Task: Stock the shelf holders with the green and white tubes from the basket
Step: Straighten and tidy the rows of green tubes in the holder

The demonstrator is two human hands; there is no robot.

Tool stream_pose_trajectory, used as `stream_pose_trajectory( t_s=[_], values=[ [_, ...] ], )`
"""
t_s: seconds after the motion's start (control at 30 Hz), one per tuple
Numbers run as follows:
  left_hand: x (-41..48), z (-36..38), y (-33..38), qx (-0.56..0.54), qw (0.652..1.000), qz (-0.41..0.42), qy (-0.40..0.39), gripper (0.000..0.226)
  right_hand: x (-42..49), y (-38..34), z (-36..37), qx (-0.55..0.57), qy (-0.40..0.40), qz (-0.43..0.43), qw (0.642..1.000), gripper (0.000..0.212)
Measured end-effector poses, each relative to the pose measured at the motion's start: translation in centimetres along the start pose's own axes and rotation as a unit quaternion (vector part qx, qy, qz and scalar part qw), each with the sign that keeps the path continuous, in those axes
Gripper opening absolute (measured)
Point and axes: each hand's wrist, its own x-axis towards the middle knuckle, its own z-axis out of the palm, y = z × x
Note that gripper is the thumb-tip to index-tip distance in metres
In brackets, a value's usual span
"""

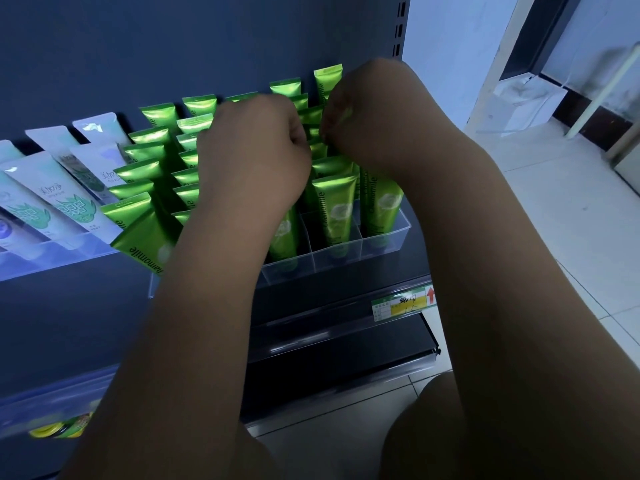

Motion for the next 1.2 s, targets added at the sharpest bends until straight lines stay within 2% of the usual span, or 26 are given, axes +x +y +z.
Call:
stream_pose_trajectory(
  t_s=[0.17,1.2],
  values=[
    [0.0,0.2,0.0,-0.003,1.000,-0.001,0.000,0.018,-0.3,0.2,-0.1,-0.006,-0.003,-0.017,1.000,0.026],
    [0.1,0.6,-0.2,-0.016,1.000,0.022,0.009,0.016,-0.3,1.0,-0.3,-0.007,-0.008,0.022,1.000,0.022]
  ],
)
